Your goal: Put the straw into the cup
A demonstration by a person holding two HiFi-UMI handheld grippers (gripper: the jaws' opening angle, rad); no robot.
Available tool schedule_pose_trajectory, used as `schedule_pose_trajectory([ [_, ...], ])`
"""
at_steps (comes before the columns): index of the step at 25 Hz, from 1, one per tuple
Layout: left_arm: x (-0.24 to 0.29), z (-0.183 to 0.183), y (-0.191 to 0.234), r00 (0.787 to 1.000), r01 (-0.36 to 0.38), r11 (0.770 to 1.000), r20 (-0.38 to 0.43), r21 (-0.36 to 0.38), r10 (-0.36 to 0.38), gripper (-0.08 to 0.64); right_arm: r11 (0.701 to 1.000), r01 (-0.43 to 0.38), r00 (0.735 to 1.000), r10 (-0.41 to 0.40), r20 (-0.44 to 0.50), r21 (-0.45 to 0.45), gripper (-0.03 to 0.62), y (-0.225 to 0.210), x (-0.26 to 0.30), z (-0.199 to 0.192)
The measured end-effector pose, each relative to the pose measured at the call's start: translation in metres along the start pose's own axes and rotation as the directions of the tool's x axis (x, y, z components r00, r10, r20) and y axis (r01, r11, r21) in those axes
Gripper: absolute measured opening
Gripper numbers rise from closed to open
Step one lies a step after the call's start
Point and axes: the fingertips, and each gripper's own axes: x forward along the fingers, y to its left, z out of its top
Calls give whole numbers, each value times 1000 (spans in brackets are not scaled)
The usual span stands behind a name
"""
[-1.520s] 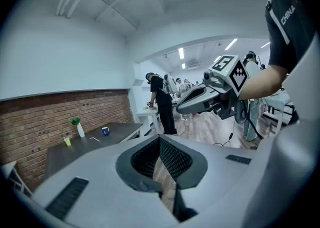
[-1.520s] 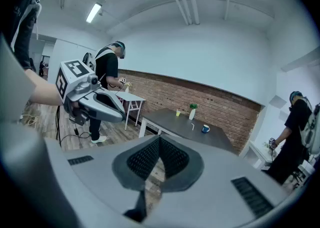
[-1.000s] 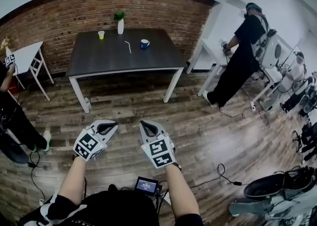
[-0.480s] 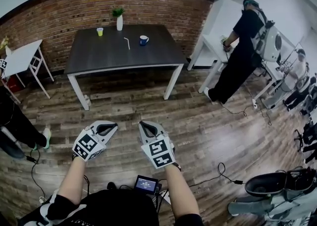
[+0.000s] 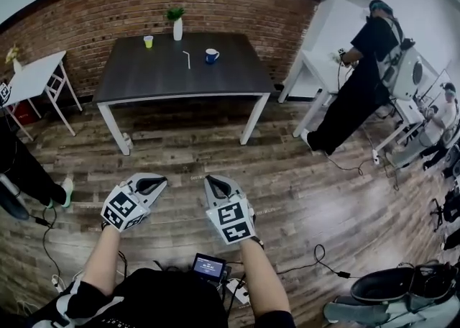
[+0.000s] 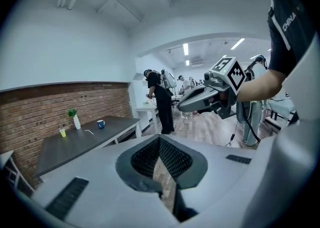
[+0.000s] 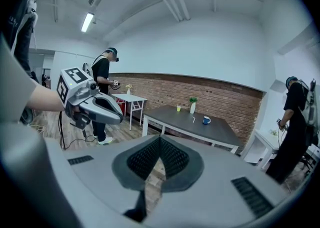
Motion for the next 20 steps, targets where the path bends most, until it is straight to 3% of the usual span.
schedule_pose_trajectory([
  [9,31,-8,26,1000,3,999,-8,-47,-3,2,1000,-15,1000,15,-9,23,-9,-29,30,-5],
  [14,59,-22,72,999,42,998,-2,-43,-42,2,1000,11,999,-10,-36,22,-9,-50,78,1],
  [20,81,-24,152,996,90,995,10,-32,-90,2,997,62,997,-60,-42,50,-9,-77,146,36],
])
